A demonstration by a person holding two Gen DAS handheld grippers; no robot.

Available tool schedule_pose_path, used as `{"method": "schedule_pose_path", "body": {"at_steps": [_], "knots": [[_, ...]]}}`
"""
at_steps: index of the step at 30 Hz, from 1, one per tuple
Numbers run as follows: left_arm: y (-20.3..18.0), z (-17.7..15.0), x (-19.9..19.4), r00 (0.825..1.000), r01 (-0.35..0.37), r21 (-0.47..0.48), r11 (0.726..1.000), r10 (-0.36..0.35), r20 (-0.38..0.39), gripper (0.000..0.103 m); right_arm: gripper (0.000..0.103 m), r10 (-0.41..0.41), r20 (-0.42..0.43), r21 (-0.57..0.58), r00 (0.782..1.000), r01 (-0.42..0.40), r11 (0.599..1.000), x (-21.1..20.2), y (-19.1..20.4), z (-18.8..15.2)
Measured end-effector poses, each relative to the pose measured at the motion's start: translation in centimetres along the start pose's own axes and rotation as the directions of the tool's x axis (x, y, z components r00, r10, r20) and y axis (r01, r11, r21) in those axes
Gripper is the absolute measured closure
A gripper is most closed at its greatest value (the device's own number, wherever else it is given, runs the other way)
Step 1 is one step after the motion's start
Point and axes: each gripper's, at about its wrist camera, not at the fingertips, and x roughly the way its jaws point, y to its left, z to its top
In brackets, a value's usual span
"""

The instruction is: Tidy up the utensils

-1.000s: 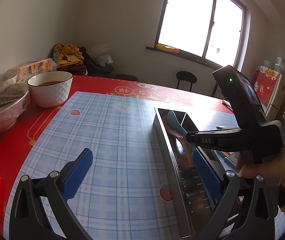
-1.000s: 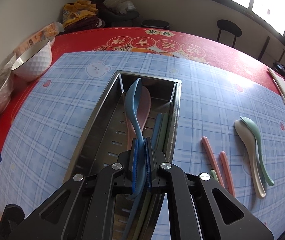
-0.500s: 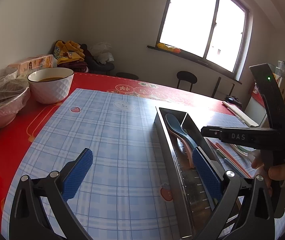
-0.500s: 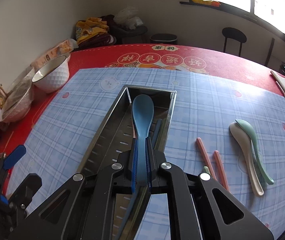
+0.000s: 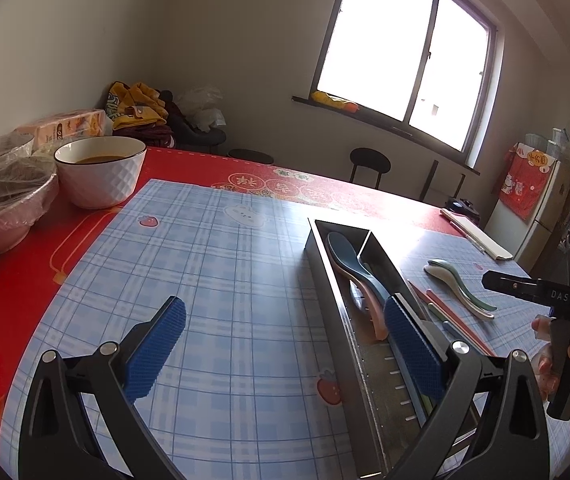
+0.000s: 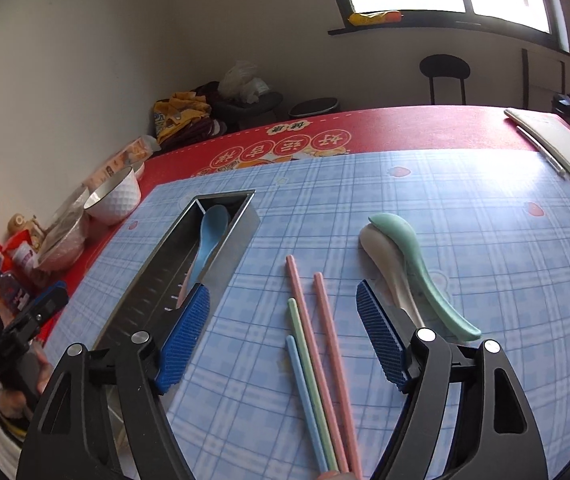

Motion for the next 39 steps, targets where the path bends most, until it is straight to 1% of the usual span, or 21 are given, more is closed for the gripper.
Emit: {"method": "schedule_pose_path", "body": {"at_steps": [1, 2, 5, 7, 10, 11, 13, 16, 19, 22, 26, 29, 31, 33, 34, 36, 37, 39], "knots": [[0.1, 0.0, -0.1, 1.0, -0.001, -0.006, 1.0, 0.001, 0.004, 0.006, 0.022, 0.011, 0.017, 0.008, 1.0, -0.011, 1.0, -0.7, -0.8, -0.2], [0.1, 0.0, -0.1, 1.0, -0.009, -0.009, 1.0, 0.009, 0.007, 0.006, 0.016, 0.023, 0.04, 0.014, 0.999, -0.023, 1.0, -1.4, -1.5, -0.4], [0.2, 0.0, -0.3, 0.999, -0.032, -0.022, 0.999, 0.032, 0.016, 0.006, 0.016, 0.052, 0.104, 0.029, 0.993, -0.056, 0.998, -3.4, -3.8, -0.9], [0.2, 0.0, -0.5, 0.997, -0.067, -0.034, 0.997, 0.068, 0.031, 0.006, 0.015, 0.072, 0.138, 0.04, 0.988, -0.078, 0.996, -4.5, -5.2, -1.0], [-0.5, 0.2, -0.9, 0.991, -0.133, -0.031, 0.991, 0.134, 0.026, 0.006, 0.015, 0.096, 0.184, 0.044, 0.978, -0.105, 0.993, -5.9, -7.1, -0.7], [-0.8, 0.3, -1.1, 0.989, -0.145, -0.036, 0.989, 0.146, 0.019, 0.006, 0.015, 0.102, 0.199, 0.042, 0.975, -0.113, 0.993, -6.4, -7.6, -0.6], [-1.7, 0.5, -1.6, 0.989, -0.145, -0.056, 0.988, 0.145, 0.003, 0.006, 0.015, 0.107, 0.223, 0.039, 0.969, -0.119, 0.992, -7.1, -8.7, -0.2], [-4.1, 1.1, -2.6, 0.987, -0.158, -0.057, 0.986, 0.159, 0.011, 0.006, 0.015, 0.109, 0.24, 0.03, 0.965, -0.12, 0.992, -7.4, -9.9, 0.6], [-7.5, 1.7, -3.4, 0.988, -0.153, -0.03, 0.988, 0.154, 0.025, 0.006, 0.015, 0.106, 0.213, -0.002, 0.971, -0.108, 0.994, -7.0, -10.2, 1.2], [-11.2, 2.1, -3.4, 0.988, -0.15, 0.017, 0.989, 0.149, 0.028, 0.006, 0.015, 0.059, 0.214, -0.039, 0.975, -0.051, 0.998, -6.5, -10.3, 1.1], [-15.6, 2.1, -1.8, 0.99, -0.136, 0.061, 0.989, 0.138, -0.022, 0.006, 0.015, 0.061, 0.215, -0.055, 0.975, -0.05, 0.997, -6.3, -10.8, 0.4], [-18.2, 1.5, 0.1, 0.989, -0.122, 0.083, 0.989, 0.129, -0.077, 0.007, 0.015, 0.062, 0.244, -0.046, 0.968, -0.052, 0.998, -7.1, -11.2, 0.1], [-19.7, 0.8, 1.5, 0.987, -0.1, 0.091, 0.991, 0.11, -0.12, 0.013, 0.015, 0.044, 0.245, -0.025, 0.969, -0.04, 0.999, -7.3, -11.6, 0.0], [-21.1, -0.1, 3.0, 0.98, -0.092, 0.109, 0.99, 0.109, -0.164, 0.026, 0.015, 0.009, 0.237, -0.016, 0.971, -0.005, 1.0, -7.2, -11.7, 0.0], [-21.8, -0.6, 3.8, 0.976, -0.093, 0.119, 0.989, 0.114, -0.185, 0.029, 0.015, -0.008, 0.234, -0.015, 0.972, 0.011, 1.0, -7.1, -11.8, 0.0], [-22.8, -1.6, 5.2, 0.966, -0.087, 0.131, 0.988, 0.116, -0.23, 0.042, 0.015, -0.024, 0.223, -0.01, 0.974, 0.027, 1.0, -7.0, -11.9, 0.0], [-23.2, -2.1, 5.7, 0.961, -0.081, 0.131, 0.988, 0.112, -0.252, 0.046, 0.015, -0.028, 0.223, -0.006, 0.974, 0.03, 1.0, -7.0, -12.0, 0.0], [-23.7, -3.5, 6.6, 0.949, -0.068, 0.124, 0.99, 0.103, -0.298, 0.063, 0.015, -0.025, 0.229, 0.002, 0.973, 0.025, 1.0, -7.1, -12.2, 0.0]]}}
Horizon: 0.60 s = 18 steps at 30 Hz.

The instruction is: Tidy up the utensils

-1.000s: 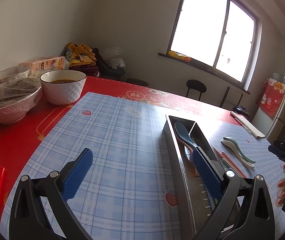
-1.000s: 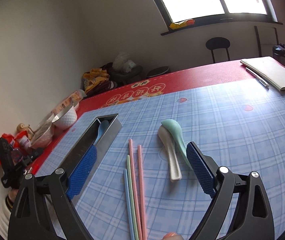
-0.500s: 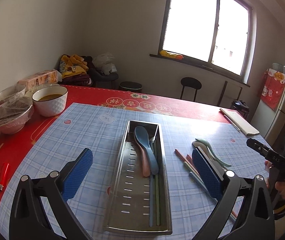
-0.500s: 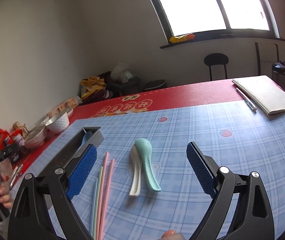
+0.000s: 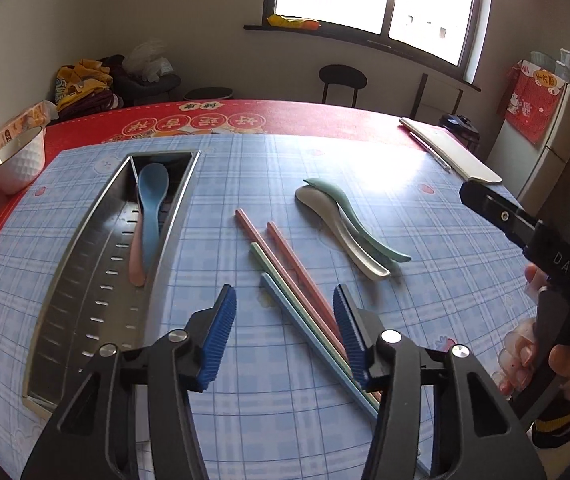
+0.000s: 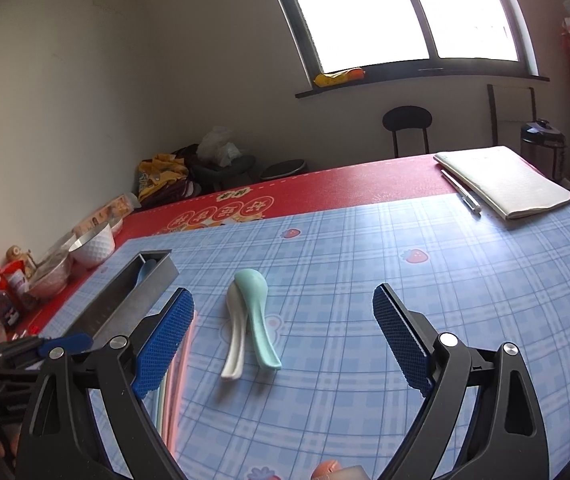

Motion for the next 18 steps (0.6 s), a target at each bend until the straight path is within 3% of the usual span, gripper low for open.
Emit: {"method": "schedule_pose_path", "body": {"at_steps": [6, 18], "knots": [[-1.0, -2.0, 2.6, 0.992, 0.035, 0.025, 0.999, -0.031, -0.119, 0.088, 0.015, 0.016, 0.005, 0.02, 1.0, -0.016, 1.0, -0.3, -0.2, 0.0], [-1.3, -2.2, 3.4, 0.988, 0.057, 0.035, 0.998, -0.051, -0.148, 0.09, 0.015, 0.024, -0.008, 0.039, 1.0, -0.024, 0.999, -0.1, -0.4, -0.1]]}}
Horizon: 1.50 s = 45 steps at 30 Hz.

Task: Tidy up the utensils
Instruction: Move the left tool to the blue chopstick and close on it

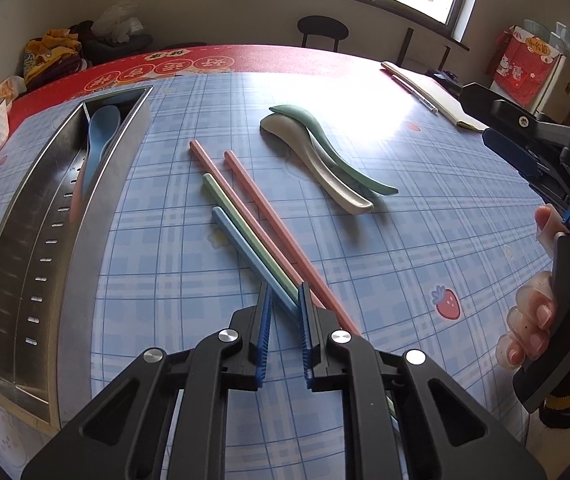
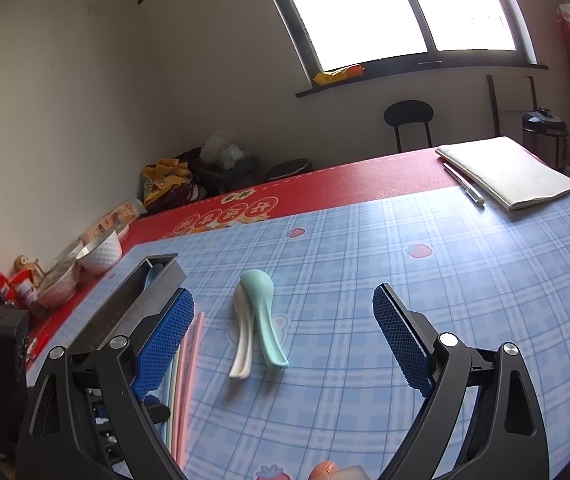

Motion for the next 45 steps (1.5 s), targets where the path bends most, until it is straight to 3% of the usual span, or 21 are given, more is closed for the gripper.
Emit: {"method": "schedule_pose_path", "body": {"at_steps": [11, 24, 37, 45], "knots": [[1.2, 0.3, 0.0, 0.999, -0.038, 0.007, 0.999, 0.038, -0.011, 0.093, 0.015, 0.01, -0.009, 0.014, 1.0, -0.009, 1.0, 0.1, -0.1, 0.0], [2.9, 3.7, 2.3, 0.996, -0.093, -0.023, 0.995, 0.093, -0.005, 0.092, 0.015, 0.022, -0.007, 0.054, 1.0, -0.021, 0.998, -0.1, -0.9, 0.0], [2.2, 1.4, 0.8, 0.988, -0.151, 0.016, 0.988, 0.151, 0.008, 0.092, 0.015, 0.027, -0.005, 0.071, 1.0, -0.027, 0.997, -0.3, -1.1, 0.1], [1.7, -0.3, 0.2, 0.989, -0.144, 0.038, 0.989, 0.143, 0.035, 0.092, 0.015, 0.033, -0.008, 0.073, 0.999, -0.033, 0.997, -0.2, -0.9, 0.0]]}}
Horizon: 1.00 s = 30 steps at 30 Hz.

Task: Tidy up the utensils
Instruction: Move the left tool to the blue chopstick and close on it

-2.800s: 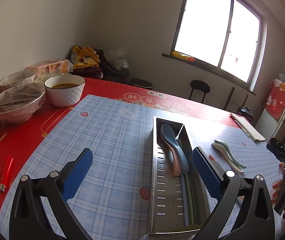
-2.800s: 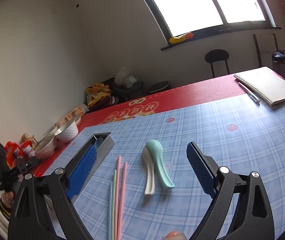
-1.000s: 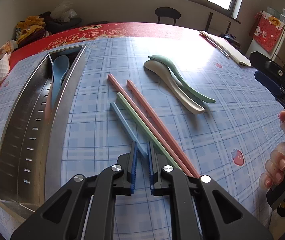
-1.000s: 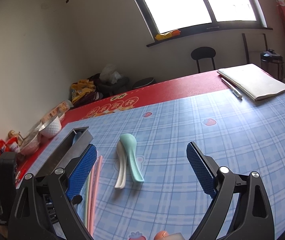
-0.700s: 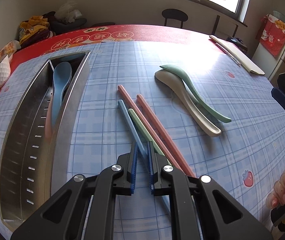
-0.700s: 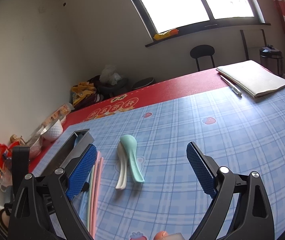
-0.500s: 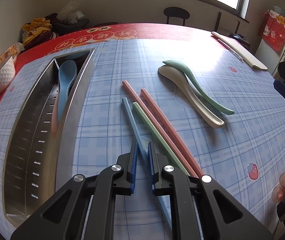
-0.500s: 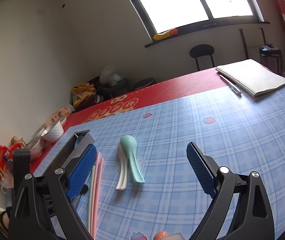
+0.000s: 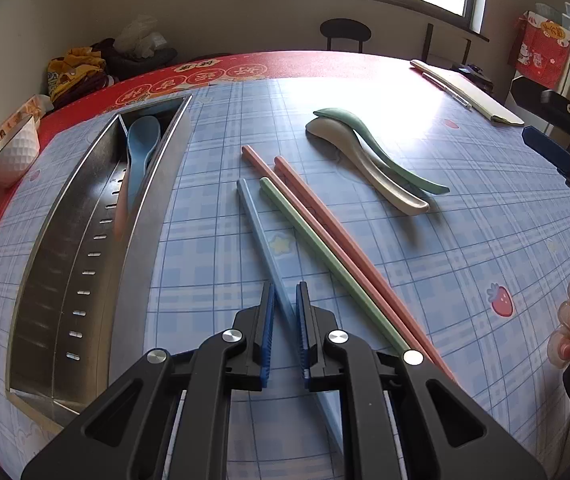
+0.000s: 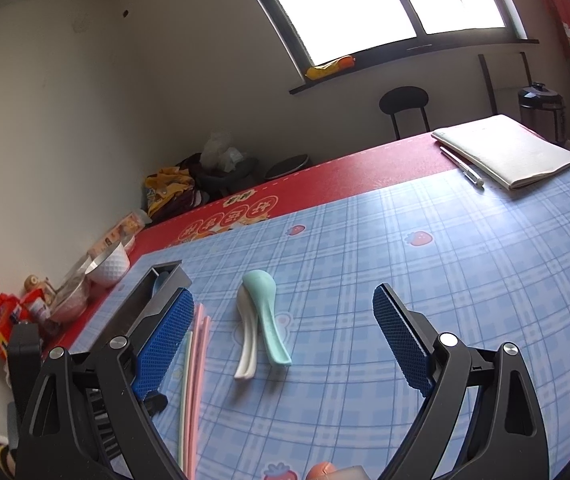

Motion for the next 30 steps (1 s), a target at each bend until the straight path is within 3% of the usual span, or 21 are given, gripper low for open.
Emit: {"method": "schedule_pose_path", "body": {"at_steps": [5, 30], "knots": [[0.6, 0.3, 0.3, 0.999, 0.03, -0.025, 0.999, -0.029, 0.014, 0.092, 0.015, -0.003, -0.008, 0.004, 1.0, 0.003, 1.0, 0.2, -0.1, -0.1], [0.8, 0.2, 0.2, 0.998, 0.047, -0.026, 0.999, -0.046, 0.041, 0.093, 0.015, 0.012, -0.053, 0.039, 0.999, -0.01, 0.999, 1.3, -0.4, -0.9]]}}
